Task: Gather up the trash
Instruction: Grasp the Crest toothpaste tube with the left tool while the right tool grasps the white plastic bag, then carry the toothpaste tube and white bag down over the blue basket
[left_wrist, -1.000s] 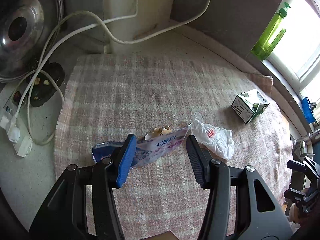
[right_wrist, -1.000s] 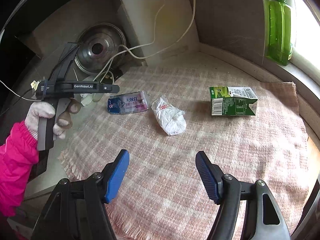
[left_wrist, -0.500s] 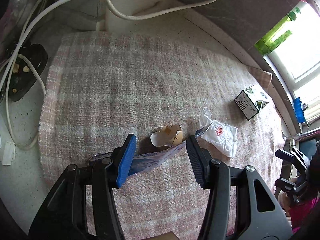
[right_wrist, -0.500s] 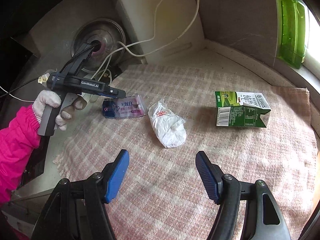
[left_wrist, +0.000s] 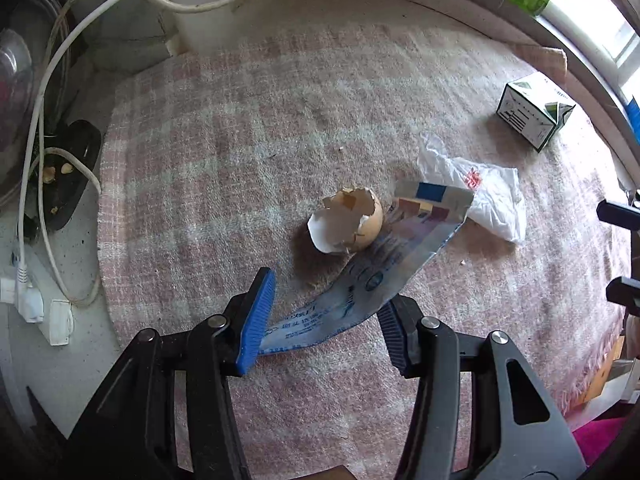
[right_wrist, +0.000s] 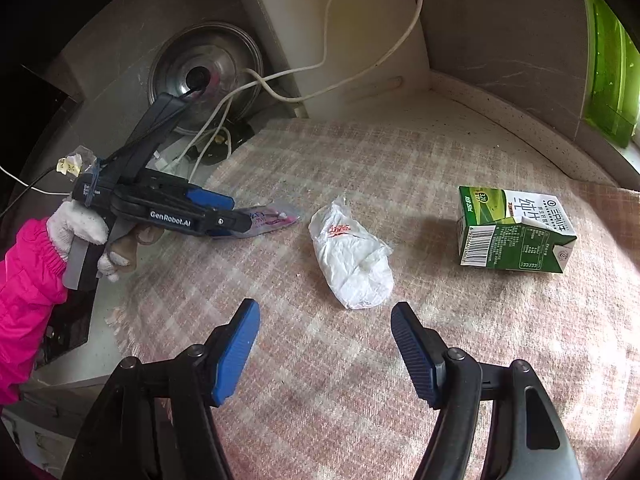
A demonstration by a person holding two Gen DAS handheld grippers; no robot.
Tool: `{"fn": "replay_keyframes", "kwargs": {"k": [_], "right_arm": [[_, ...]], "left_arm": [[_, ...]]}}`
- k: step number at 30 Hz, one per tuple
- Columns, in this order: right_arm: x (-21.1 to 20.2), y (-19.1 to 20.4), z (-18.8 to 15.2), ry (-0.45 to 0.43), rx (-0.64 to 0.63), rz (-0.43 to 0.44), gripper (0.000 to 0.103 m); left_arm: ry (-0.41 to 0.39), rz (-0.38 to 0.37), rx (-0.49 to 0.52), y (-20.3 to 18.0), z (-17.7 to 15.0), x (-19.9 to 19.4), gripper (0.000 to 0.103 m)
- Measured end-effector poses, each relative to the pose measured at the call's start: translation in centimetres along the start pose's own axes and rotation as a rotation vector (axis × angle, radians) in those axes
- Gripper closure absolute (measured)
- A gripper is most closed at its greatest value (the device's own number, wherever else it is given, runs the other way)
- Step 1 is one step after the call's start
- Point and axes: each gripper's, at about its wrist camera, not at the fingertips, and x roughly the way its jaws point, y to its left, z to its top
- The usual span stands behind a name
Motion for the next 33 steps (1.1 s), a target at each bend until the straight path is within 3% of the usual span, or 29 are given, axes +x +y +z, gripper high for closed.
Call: {"fn": "replay_keyframes", "kwargs": {"k": [3,4,18,20,22,23,25,27,33], "right_arm": [[0.8,-0.1,0.7,0.009,-0.013,0.005,0.032],[1.2,0.0,1.1,0.019,-0.021,0.007,0.032],[10.2,0.5,4.8,0.193,-0.14,-0.083,0.033],[11.4,0.7,4.9,0.226,-0.161,-0.124,0.042],[12.3,0.7,4.9,0.252,-0.171,-0.161,0.059],[12.4,0.8,4.9,0.251,-0.174,-0.179,0.062],[12.1,0.6,4.9,0.243,-0.165,-0.182,0.081],[11.5,0.3,4.9,0.239,-0.137,-0.155,0.091],[8.9,0.3,4.1,0.193,-0.089,-0.109,0.096]], "left_arm": [[0.0,0.006,-0.004,0.0,-0.5,0.2,0.07],[0.003,0.009,-0.006,0.1,-0.6,0.3,0.08],[-0.06,-0.029,-0.074,1.7,-2.7,-1.2,0.091],[-0.063,0.004,-0.09,2.1,-2.3,-1.1,0.092],[-0.054,-0.003,-0.127,2.9,-2.3,-0.4,0.094],[-0.062,-0.013,-0.15,3.3,-2.5,-0.4,0.095],[-0.084,-0.044,-0.209,4.4,-3.1,-1.0,0.099],[-0.109,-0.086,-0.244,4.9,-3.8,-1.8,0.102],[-0.157,-0.133,-0.256,4.1,-5.4,-4.2,0.102]]}}
